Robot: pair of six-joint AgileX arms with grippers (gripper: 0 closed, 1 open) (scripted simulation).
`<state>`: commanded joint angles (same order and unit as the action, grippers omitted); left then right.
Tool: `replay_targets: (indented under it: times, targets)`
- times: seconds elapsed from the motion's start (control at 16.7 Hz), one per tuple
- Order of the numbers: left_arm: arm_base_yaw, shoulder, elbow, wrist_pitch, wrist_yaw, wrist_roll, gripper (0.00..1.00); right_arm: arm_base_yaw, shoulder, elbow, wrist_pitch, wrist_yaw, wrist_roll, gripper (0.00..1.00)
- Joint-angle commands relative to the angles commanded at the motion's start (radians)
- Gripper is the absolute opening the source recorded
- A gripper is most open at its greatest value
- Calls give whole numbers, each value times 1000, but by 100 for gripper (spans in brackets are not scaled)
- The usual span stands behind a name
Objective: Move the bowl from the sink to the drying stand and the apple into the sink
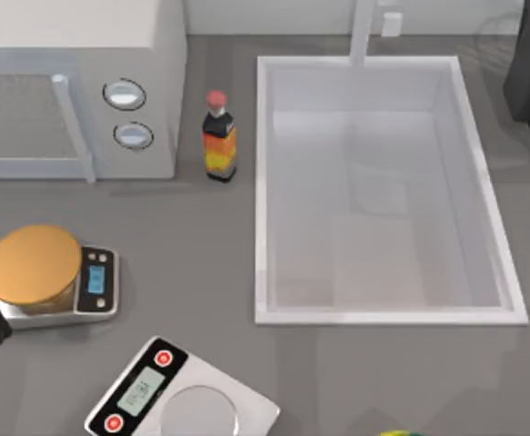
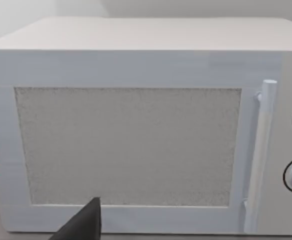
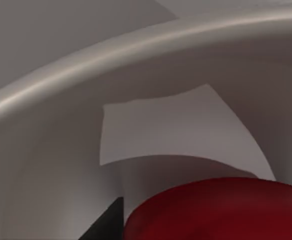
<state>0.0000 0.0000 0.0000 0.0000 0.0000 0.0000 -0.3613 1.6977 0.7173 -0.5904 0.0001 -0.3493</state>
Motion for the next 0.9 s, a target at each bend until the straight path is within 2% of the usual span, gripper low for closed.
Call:
replay_targets:
  times: [0.36,0.9]
  targets:
    - [0,0,0,0,0,0,100,5,-108,124,-113,-9,34,0]
    - [0,0,0,0,0,0,100,4,-212,318,-458,-18,31,0]
